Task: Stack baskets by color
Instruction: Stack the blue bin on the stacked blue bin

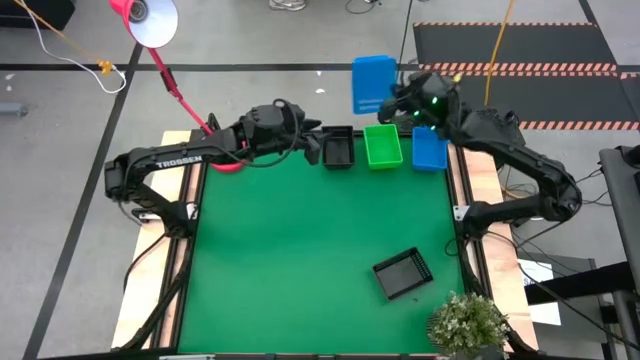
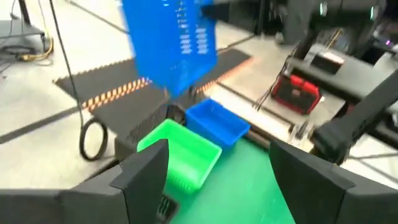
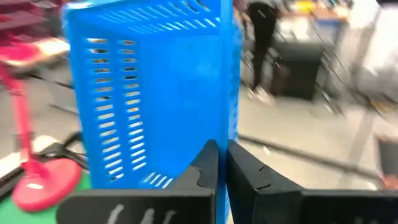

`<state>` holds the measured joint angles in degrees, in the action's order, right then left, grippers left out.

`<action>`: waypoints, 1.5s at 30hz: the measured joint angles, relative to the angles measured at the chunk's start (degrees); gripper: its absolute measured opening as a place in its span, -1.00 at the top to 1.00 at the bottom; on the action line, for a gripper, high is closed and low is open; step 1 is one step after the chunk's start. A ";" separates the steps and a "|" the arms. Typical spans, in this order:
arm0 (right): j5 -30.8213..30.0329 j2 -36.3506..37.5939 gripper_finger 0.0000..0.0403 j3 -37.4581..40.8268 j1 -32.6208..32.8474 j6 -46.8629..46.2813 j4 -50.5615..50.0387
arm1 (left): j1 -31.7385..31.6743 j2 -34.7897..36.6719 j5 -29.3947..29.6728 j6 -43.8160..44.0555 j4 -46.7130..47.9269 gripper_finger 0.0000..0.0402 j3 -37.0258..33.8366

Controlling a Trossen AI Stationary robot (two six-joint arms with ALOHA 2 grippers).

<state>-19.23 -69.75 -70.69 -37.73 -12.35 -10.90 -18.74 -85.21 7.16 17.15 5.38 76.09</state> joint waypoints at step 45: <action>7.22 -1.71 0.97 -2.14 -18.88 -18.59 -51.23 | 4.00 0.09 -1.36 3.74 15.14 -0.13 0.02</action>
<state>-12.01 -71.46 -72.83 -56.62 -30.94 -62.13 -14.74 -85.12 5.80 20.89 20.52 76.12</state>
